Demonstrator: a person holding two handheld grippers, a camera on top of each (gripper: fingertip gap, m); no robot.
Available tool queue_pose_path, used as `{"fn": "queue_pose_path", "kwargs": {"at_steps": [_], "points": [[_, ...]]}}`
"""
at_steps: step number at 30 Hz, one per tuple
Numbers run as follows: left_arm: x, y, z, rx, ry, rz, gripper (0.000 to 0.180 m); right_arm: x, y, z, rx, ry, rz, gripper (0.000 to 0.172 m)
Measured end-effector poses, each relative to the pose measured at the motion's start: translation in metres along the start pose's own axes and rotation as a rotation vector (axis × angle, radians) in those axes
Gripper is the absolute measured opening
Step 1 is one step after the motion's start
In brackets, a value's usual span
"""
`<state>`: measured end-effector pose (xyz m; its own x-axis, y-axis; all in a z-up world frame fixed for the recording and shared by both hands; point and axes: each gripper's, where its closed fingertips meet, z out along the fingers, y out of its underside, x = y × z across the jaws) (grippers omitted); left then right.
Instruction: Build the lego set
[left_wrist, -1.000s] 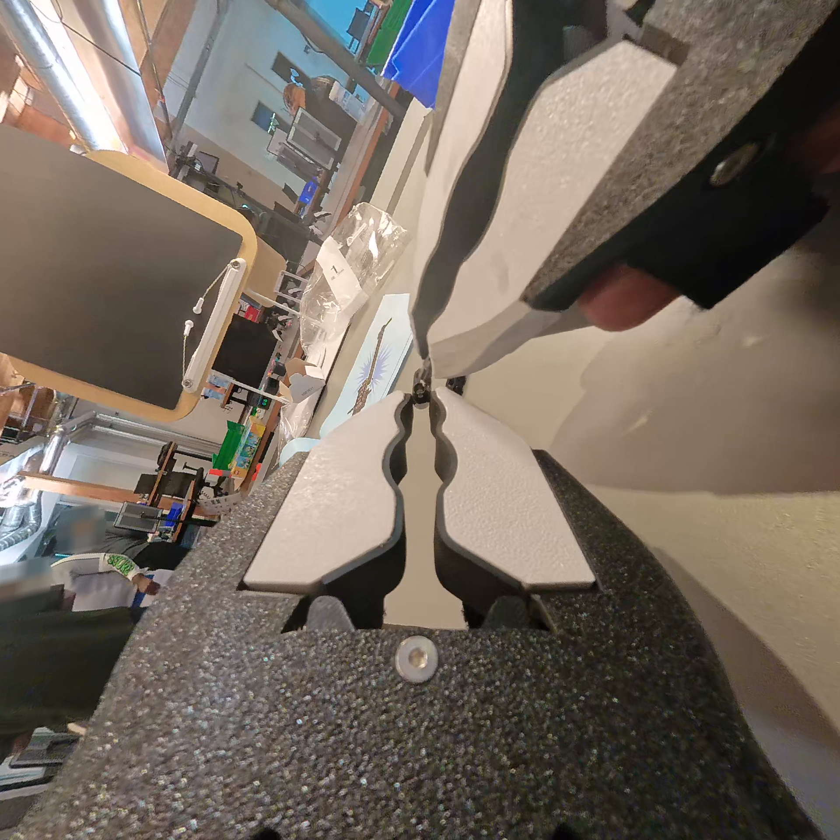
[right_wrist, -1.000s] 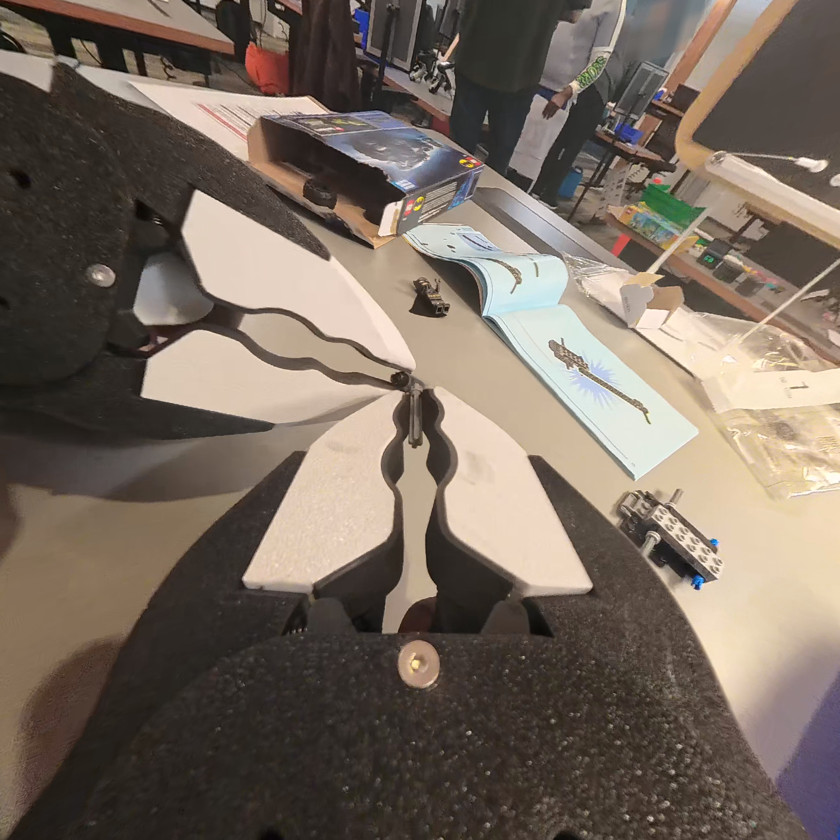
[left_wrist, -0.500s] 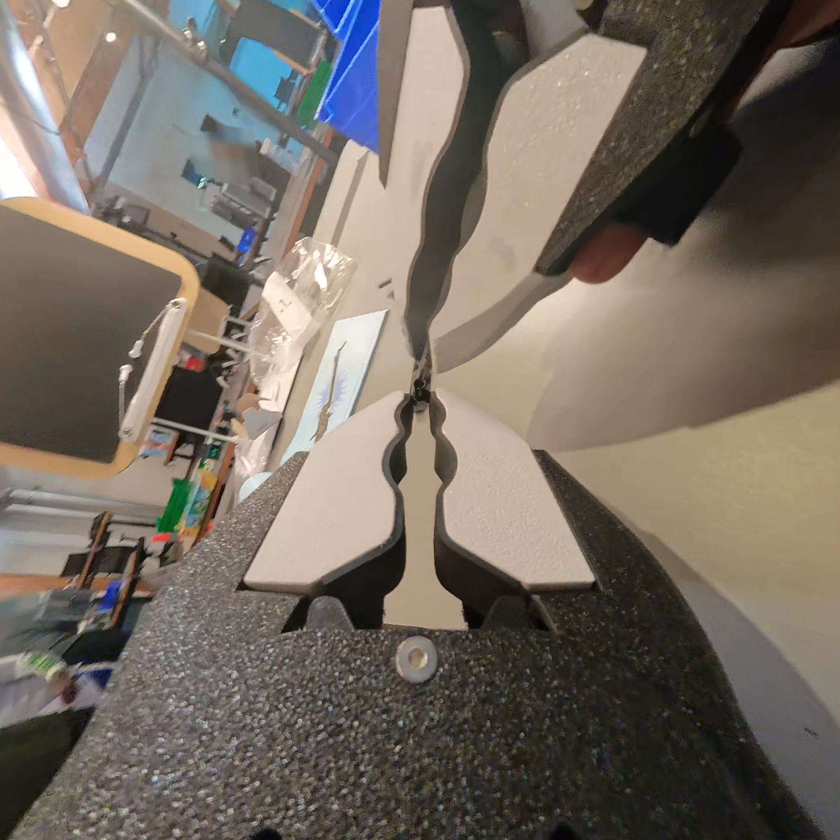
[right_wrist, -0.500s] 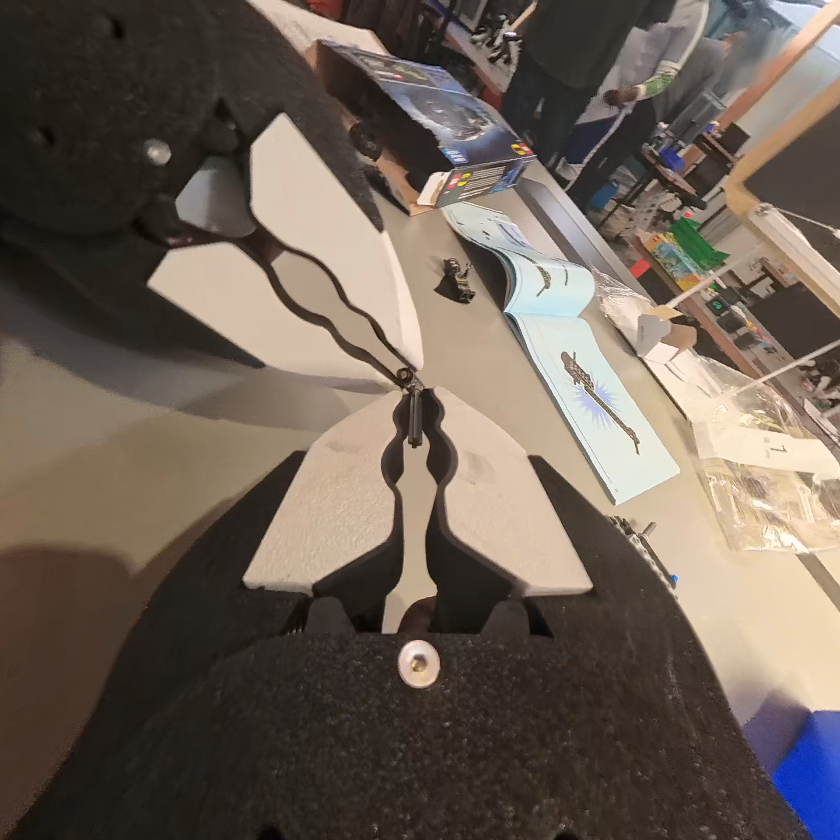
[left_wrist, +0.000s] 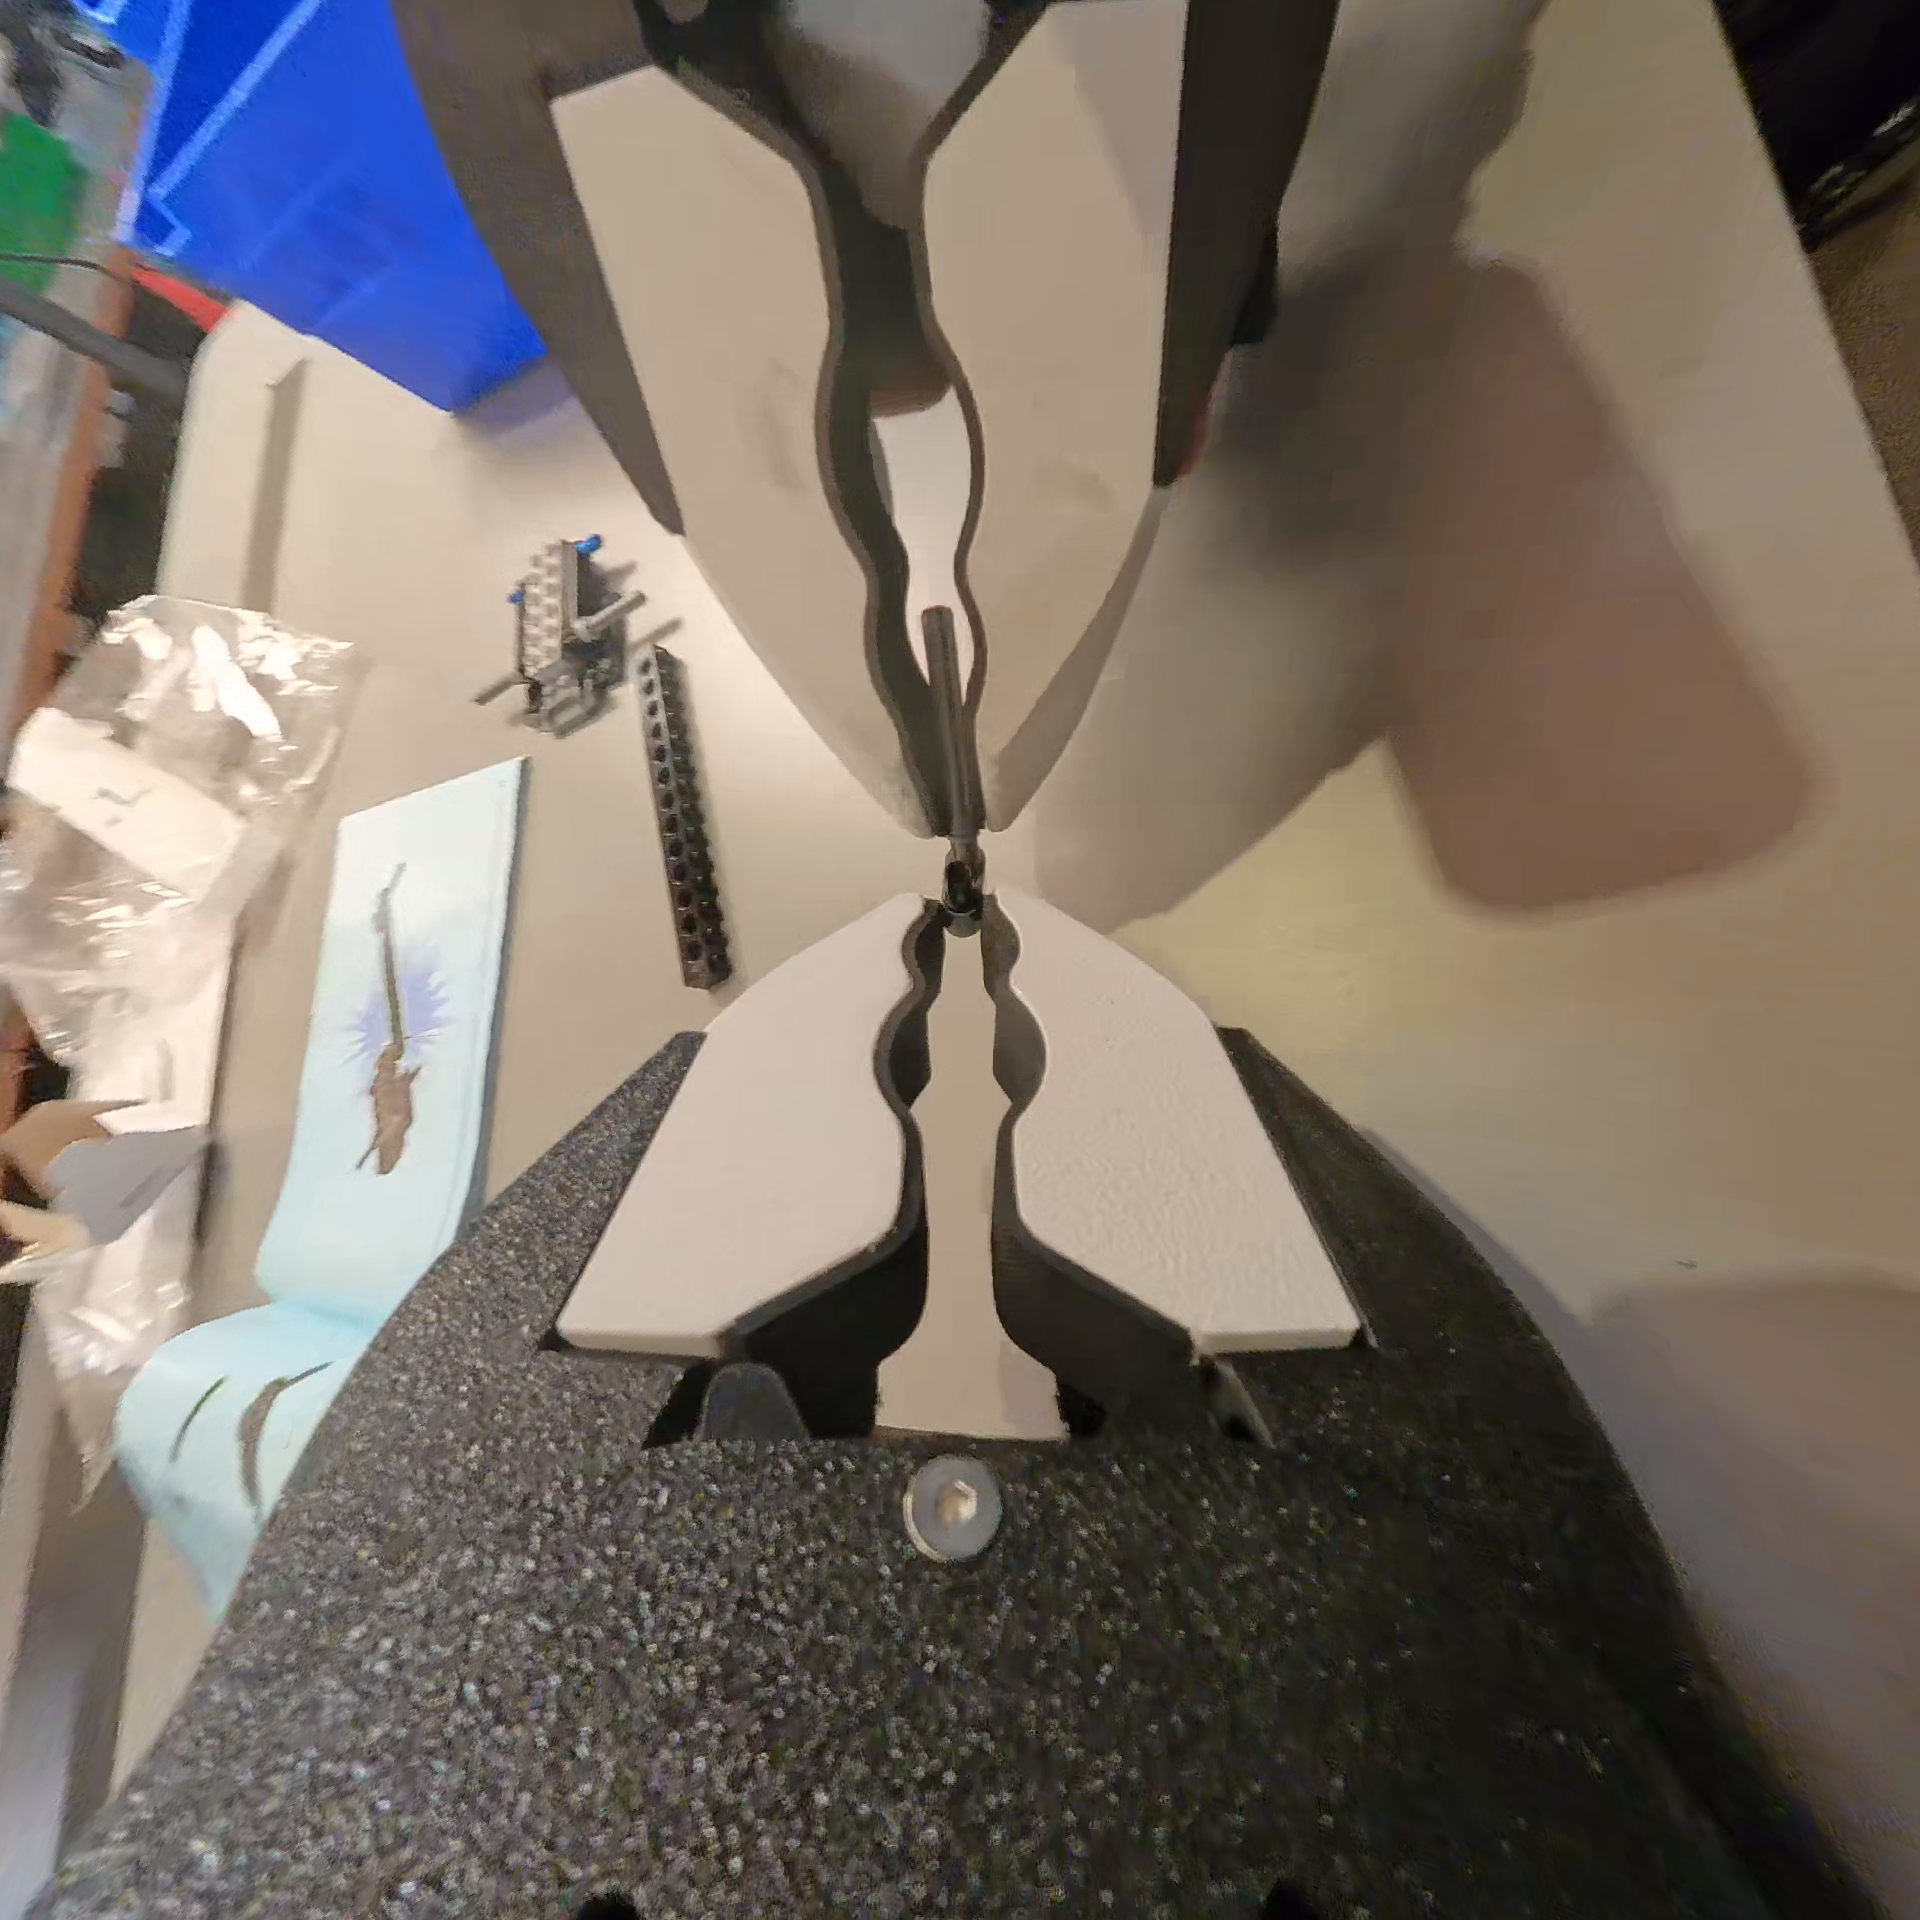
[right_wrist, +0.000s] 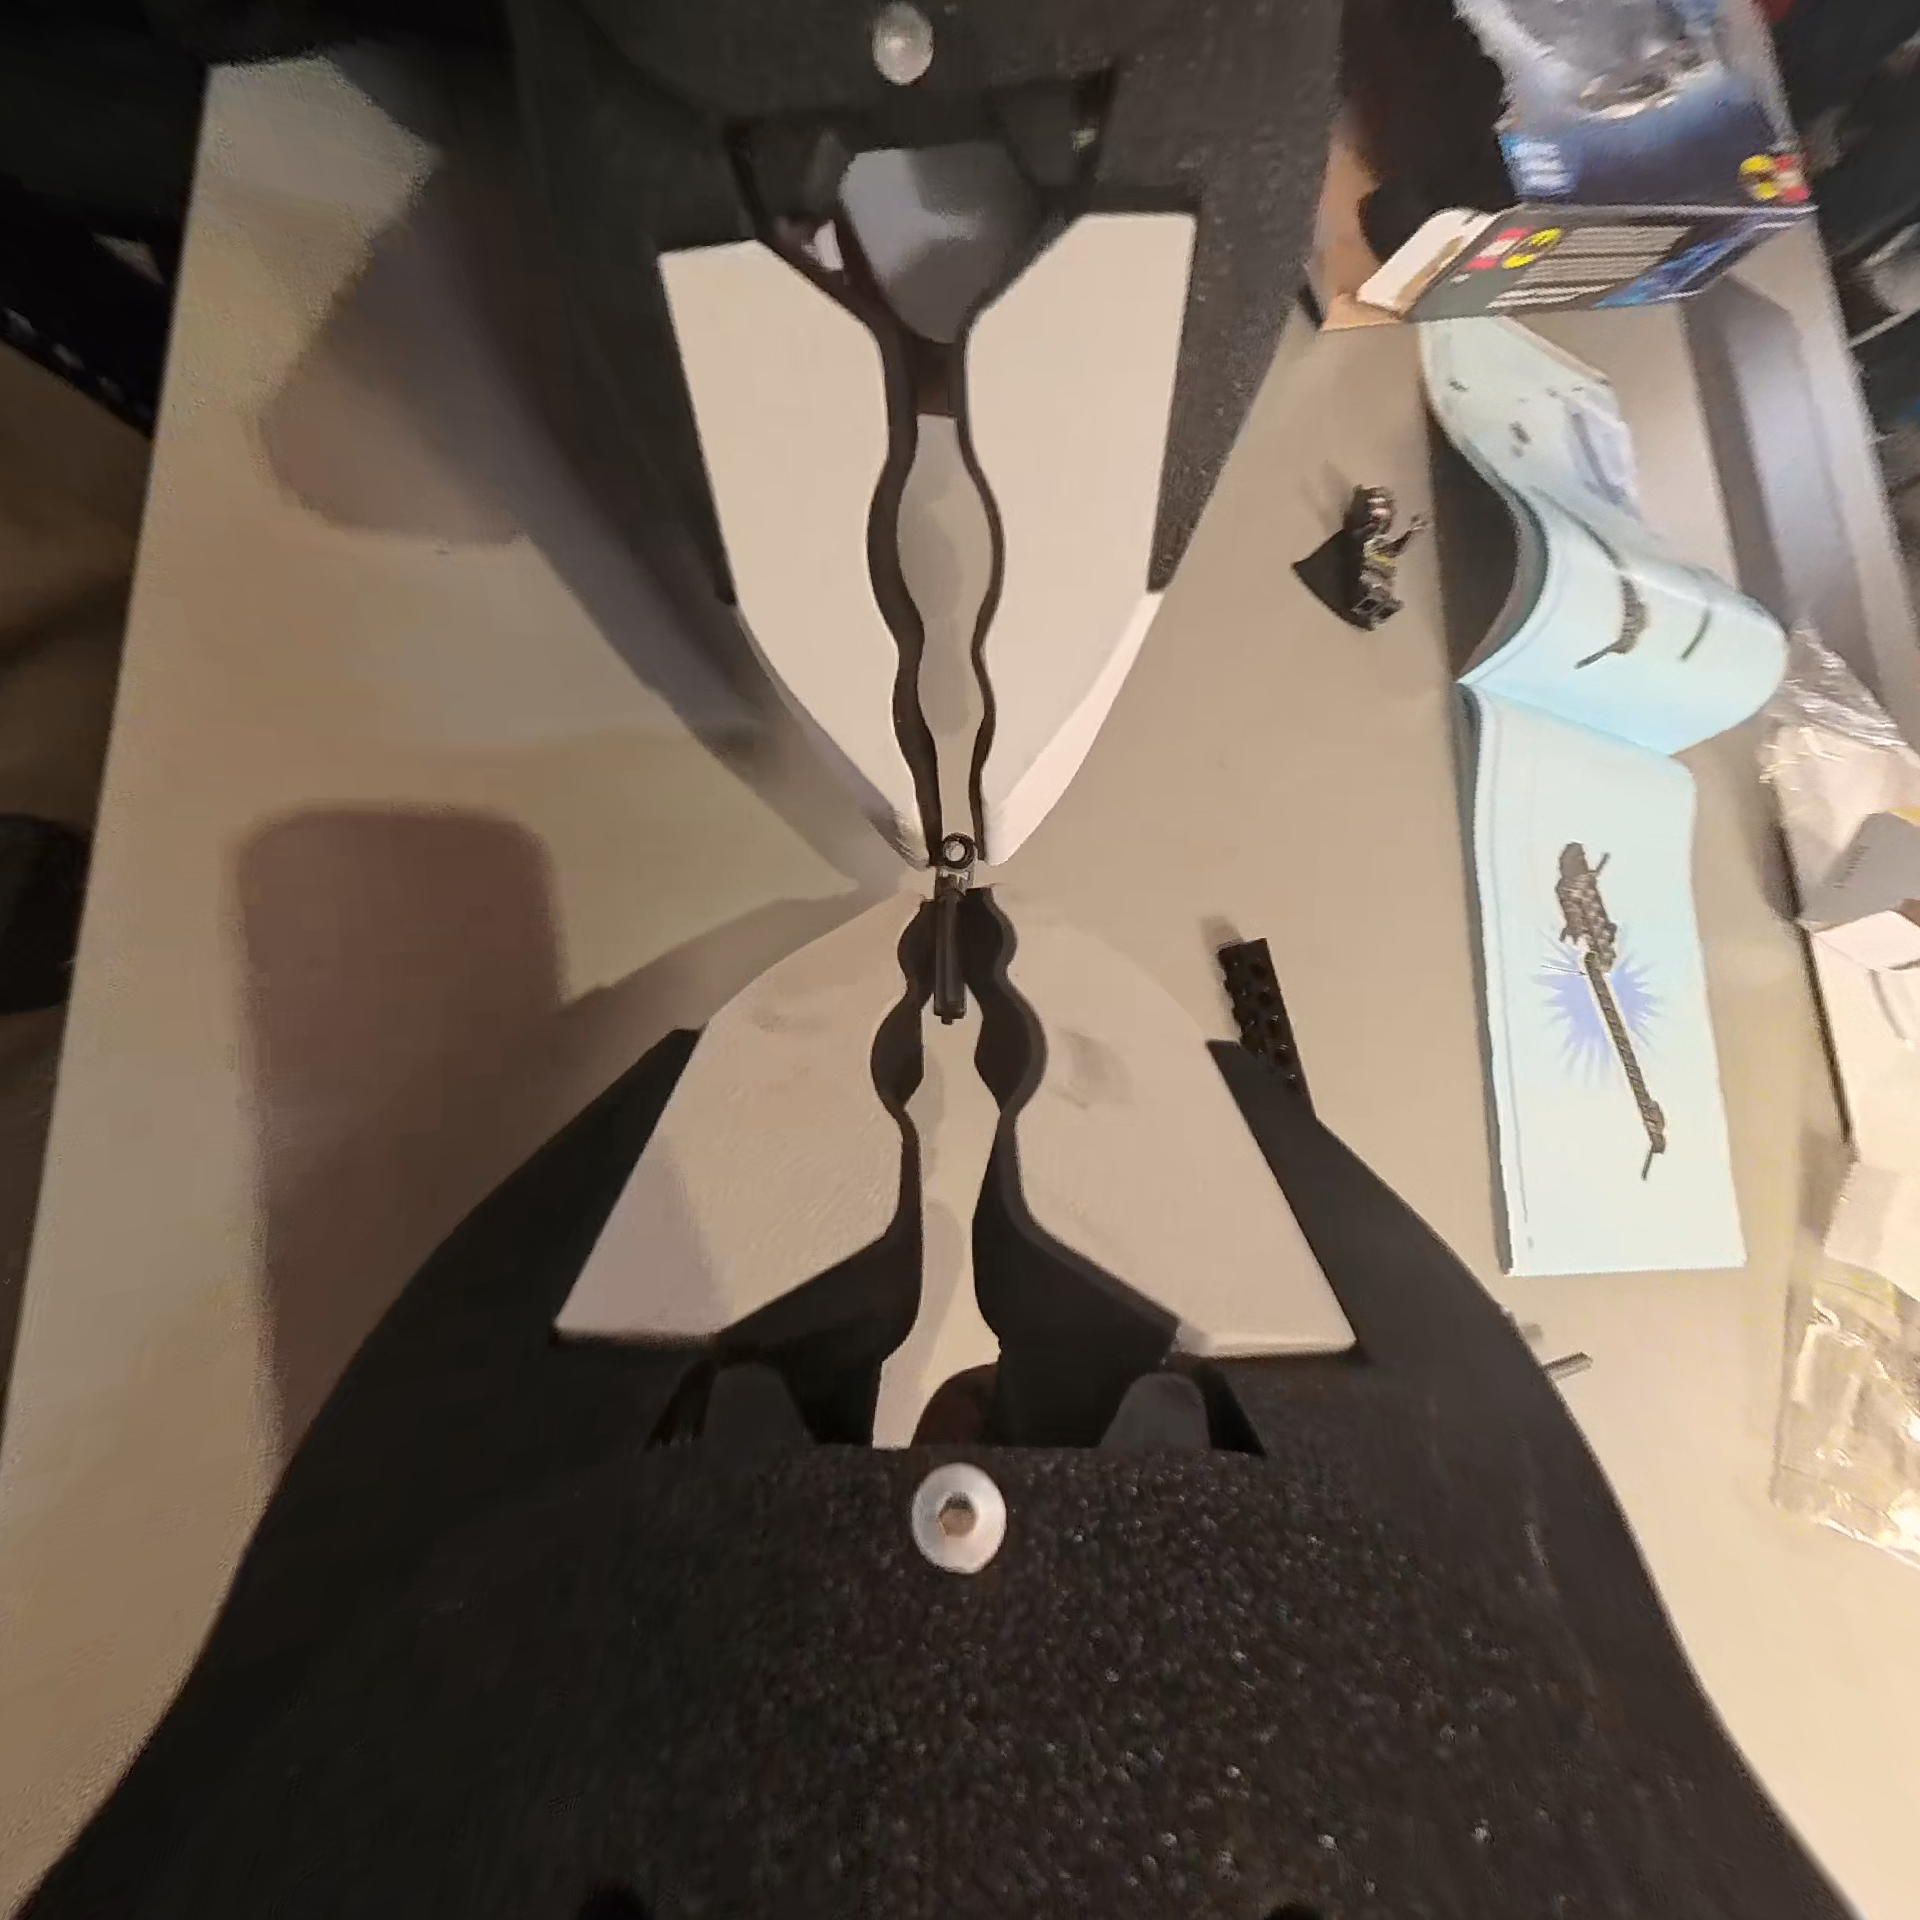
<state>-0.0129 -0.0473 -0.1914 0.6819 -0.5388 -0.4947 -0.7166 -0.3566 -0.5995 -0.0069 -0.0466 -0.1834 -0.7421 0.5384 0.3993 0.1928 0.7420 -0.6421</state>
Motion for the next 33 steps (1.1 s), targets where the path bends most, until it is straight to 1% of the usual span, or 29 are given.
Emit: {"fn": "queue_pose_path", "kwargs": {"at_steps": [7,11,15,23,33], "points": [[0.011,0.006,0.004,-0.025,0.239,-0.097,0.007,-0.008,0.007,0.007,-0.086,-0.16,0.017,0.005],[0.011,0.005,0.004,-0.007,0.327,-0.169,0.007,-0.008,0.011,0.01,-0.125,-0.223,0.023,0.005],[0.011,0.008,0.006,0.004,0.353,-0.224,0.007,-0.007,0.013,0.013,-0.138,-0.248,0.022,0.005],[0.017,0.019,0.013,-0.009,0.38,-0.292,0.007,-0.011,0.017,0.024,-0.071,-0.267,0.097,0.005],[0.019,0.018,0.02,-0.006,0.368,-0.315,0.007,-0.01,0.019,0.022,-0.078,-0.271,0.096,0.005]]}}
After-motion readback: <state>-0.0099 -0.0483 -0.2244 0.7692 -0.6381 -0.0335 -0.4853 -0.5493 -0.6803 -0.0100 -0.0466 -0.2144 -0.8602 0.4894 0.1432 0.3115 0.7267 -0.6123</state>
